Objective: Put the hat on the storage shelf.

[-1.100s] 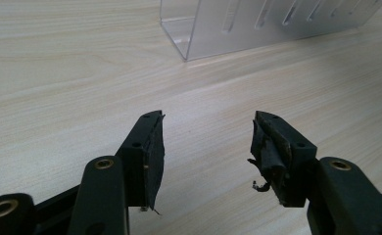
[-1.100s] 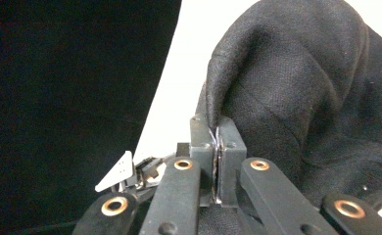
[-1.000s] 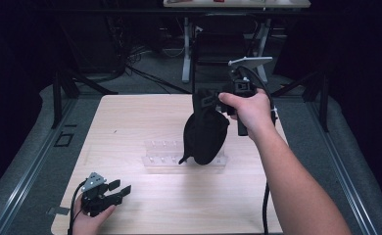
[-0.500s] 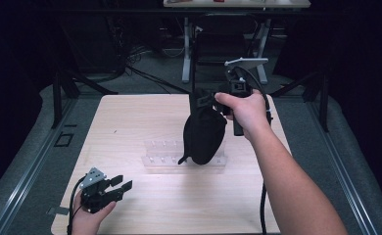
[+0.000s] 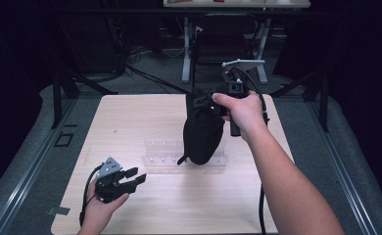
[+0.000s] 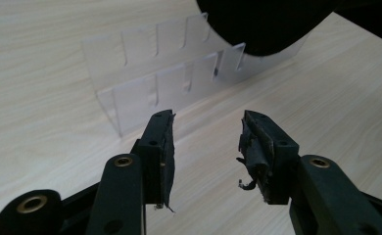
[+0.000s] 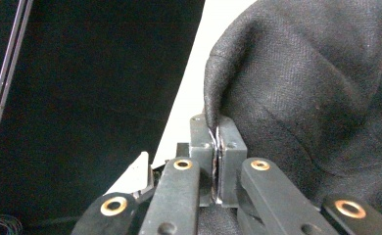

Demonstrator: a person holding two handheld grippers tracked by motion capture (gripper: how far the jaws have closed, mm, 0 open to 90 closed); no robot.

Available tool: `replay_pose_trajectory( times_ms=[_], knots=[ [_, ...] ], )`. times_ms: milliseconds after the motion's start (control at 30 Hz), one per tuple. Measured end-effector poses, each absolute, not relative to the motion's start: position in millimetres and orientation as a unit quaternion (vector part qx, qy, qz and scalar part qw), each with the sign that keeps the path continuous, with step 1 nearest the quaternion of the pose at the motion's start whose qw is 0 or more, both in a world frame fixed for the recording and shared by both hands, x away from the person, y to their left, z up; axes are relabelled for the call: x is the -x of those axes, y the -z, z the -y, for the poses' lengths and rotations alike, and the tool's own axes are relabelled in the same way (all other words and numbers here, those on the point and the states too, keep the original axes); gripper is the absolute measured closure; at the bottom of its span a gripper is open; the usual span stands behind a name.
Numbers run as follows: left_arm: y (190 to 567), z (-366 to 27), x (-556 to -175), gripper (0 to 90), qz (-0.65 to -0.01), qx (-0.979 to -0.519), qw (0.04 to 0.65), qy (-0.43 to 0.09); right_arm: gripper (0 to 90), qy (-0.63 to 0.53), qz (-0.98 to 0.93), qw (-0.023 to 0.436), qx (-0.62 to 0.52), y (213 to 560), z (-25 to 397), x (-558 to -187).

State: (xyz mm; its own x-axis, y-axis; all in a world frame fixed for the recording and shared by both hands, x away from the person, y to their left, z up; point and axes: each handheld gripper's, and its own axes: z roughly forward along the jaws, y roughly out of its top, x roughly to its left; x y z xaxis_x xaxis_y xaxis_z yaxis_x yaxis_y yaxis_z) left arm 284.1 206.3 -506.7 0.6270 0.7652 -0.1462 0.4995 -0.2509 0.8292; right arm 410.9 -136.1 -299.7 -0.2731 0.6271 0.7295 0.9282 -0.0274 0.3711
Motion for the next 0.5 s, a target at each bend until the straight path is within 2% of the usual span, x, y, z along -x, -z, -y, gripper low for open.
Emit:
replay_pose_trajectory(
  times_ms=[500],
  knots=[
    [481.6,-150.9,-297.8,53.7,-0.351,-0.804,0.46,-0.134,87.9,0.434,0.672,0.183,0.572,301.7,129.7,-412.0]
  ],
)
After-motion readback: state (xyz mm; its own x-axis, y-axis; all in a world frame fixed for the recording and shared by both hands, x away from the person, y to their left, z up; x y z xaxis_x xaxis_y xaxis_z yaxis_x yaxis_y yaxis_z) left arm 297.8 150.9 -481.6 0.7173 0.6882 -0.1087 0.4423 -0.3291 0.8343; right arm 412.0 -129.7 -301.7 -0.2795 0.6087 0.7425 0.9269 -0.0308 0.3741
